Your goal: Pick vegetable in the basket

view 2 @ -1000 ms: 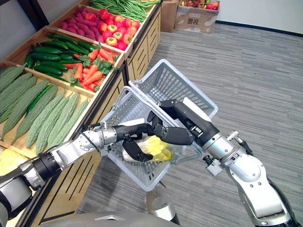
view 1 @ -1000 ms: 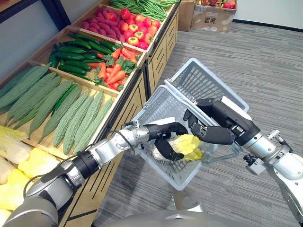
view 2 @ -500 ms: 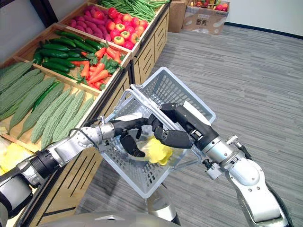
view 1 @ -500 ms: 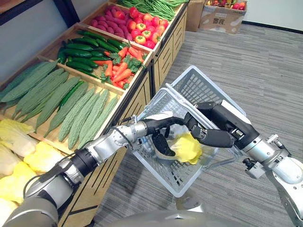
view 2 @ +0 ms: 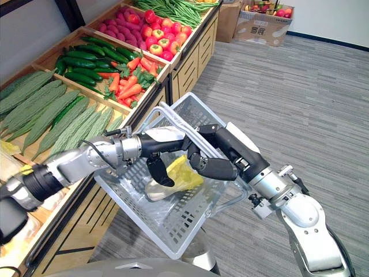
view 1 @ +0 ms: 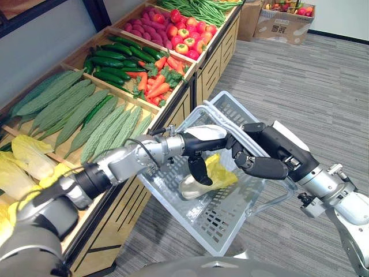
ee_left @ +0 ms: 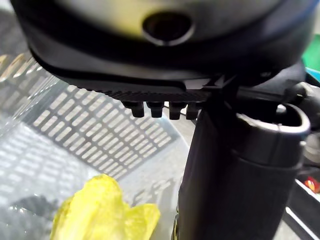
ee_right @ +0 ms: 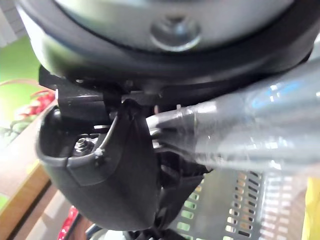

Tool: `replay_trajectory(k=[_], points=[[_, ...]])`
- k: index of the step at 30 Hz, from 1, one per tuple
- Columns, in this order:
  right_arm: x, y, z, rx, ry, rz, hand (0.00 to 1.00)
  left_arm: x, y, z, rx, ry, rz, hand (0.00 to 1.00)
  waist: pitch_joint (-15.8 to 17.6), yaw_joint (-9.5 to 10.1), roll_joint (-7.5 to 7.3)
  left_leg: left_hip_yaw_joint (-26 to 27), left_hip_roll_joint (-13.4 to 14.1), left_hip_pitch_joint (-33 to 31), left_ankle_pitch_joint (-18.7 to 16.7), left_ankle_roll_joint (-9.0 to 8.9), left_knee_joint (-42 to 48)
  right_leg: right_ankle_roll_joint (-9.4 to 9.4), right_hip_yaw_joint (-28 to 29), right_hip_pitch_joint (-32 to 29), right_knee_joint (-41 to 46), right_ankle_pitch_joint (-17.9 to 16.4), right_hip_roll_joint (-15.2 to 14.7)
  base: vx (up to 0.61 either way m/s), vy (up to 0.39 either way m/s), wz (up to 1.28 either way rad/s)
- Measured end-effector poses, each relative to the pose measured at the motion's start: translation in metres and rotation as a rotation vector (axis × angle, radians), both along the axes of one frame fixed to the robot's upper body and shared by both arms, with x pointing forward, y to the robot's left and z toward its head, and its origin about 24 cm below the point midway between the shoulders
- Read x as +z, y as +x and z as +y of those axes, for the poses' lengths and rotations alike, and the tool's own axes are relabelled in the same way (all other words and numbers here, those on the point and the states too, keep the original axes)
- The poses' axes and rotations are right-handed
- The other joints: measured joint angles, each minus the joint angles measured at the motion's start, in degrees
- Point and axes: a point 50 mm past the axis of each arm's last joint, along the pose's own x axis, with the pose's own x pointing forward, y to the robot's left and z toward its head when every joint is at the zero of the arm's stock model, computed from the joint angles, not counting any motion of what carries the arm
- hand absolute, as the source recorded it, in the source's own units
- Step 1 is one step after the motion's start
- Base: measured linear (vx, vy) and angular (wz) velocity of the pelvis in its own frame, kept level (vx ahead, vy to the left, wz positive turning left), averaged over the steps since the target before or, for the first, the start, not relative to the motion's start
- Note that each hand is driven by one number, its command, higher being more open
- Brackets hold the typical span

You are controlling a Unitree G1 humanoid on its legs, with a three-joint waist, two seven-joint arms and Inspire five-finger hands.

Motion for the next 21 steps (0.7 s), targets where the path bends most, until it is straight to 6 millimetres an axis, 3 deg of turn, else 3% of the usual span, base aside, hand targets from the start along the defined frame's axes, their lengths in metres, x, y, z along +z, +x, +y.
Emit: replay_trajectory(k=[3, 7, 11, 16, 21], points=[[0.004, 0.0, -0.003, 0.001, 0.017, -0.009, 0.0, 0.022, -0.014, 0.021, -0.046, -0.029, 0.175, 1.0, 0.13, -0.05, 0.34, 0.01, -0.11, 0.06, -0.03, 0.05, -0.03, 0.0, -0.06, 0.02, 0.0, 0.0, -0.01, 0.02, 0.025, 0.01], [0.007, 0.0, 0.001, 0.041, 0.002, -0.004, 0.0, 0.034, -0.027, 0.043, -0.035, -0.029, 0.328, 1.0, 0.46, 0.06, 1.03, -0.18, -0.61, 0.27, 0.01, 0.12, -0.39, -0.07, -0.55, 0.3, -0.11, -0.05, -0.48, 0.02, 0.029, 0.04], [0.005, 0.001, 0.004, 0.06, -0.006, 0.003, 0.0, 0.032, -0.034, 0.05, -0.023, -0.018, 0.354, 1.0, 0.56, -0.39, 1.28, -1.41, -1.67, -0.34, 0.45, 0.82, -1.33, -0.26, -1.87, 0.48, -0.23, -0.25, -1.7, 0.01, 0.025, 0.2], [0.007, 0.004, 0.01, 0.091, -0.014, -0.004, 0.0, 0.01, -0.057, 0.058, -0.034, 0.021, 0.47, 1.0, 0.57, -0.45, 1.29, -3.09, -2.66, -0.69, 0.96, 1.48, -2.01, -0.27, -3.64, 1.13, -0.24, -0.26, -2.79, 0.01, 0.023, 0.17], [0.006, 0.004, 0.011, 0.096, -0.015, -0.001, 0.0, 0.007, -0.062, 0.06, -0.044, 0.048, 0.493, 1.0, 0.6, -0.29, 1.24, -5.17, -3.49, -1.19, 1.36, 1.99, -2.26, -0.23, -5.59, 2.1, -0.27, -0.4, -3.78, 0.0, 0.01, 0.23]])
